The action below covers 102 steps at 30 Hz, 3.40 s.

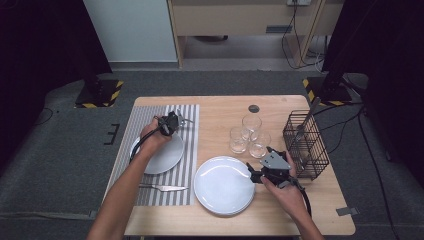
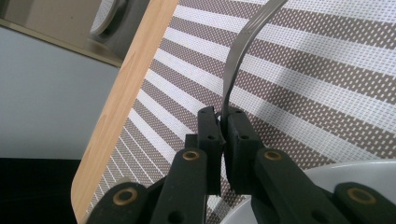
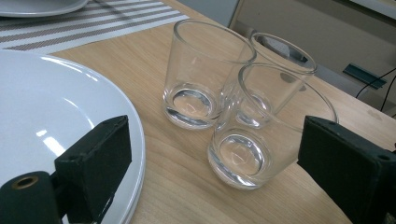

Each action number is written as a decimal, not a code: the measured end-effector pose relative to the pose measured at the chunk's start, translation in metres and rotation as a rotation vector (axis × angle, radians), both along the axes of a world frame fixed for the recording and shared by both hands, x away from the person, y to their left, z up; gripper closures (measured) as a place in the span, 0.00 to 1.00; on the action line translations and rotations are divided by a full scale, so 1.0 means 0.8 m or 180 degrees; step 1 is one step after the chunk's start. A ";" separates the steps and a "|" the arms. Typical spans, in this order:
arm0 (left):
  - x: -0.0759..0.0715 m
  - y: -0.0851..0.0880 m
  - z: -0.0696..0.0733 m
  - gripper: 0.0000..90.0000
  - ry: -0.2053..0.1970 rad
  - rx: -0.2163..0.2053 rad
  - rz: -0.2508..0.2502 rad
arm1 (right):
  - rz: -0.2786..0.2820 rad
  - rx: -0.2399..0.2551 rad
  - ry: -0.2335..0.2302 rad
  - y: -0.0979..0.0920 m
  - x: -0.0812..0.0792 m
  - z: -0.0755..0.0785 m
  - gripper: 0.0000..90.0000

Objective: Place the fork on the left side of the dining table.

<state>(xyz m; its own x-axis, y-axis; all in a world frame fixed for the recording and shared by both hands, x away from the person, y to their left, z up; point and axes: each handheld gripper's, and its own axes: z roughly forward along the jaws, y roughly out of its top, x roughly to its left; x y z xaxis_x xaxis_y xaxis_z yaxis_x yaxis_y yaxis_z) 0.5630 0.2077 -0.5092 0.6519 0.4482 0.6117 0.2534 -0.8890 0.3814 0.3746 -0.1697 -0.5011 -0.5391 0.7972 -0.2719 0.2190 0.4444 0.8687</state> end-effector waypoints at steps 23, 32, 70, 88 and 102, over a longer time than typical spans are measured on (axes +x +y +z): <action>-0.004 0.005 -0.006 0.94 0.0072 0.0039 -0.0019 | -0.0016 0.0014 0.0017 -0.001 0.000 -0.001 0.11; -0.004 0.005 -0.007 0.94 0.0084 0.0051 -0.0037 | -0.0011 0.0026 0.0018 -0.001 0.000 -0.001 0.10; -0.007 0.008 -0.007 0.89 0.0128 -0.0014 0.0039 | 0.0008 0.0027 0.0054 0.000 0.000 -0.002 0.10; -0.013 0.012 0.000 0.89 0.0102 -0.0068 0.0043 | -0.0003 0.0031 0.0069 -0.001 0.000 -0.002 0.10; -0.019 0.014 0.007 0.85 0.0047 -0.0087 0.0061 | -0.0011 0.0021 0.0083 0.000 0.000 -0.002 0.10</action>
<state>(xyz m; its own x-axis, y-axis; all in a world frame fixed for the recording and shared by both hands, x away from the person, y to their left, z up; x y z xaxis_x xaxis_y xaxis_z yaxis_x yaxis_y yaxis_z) 0.5481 0.2186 -0.5039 0.6520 0.4772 0.5892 0.2760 -0.8732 0.4016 0.3746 -0.1699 -0.5028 -0.5432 0.8007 -0.2526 0.2431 0.4379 0.8655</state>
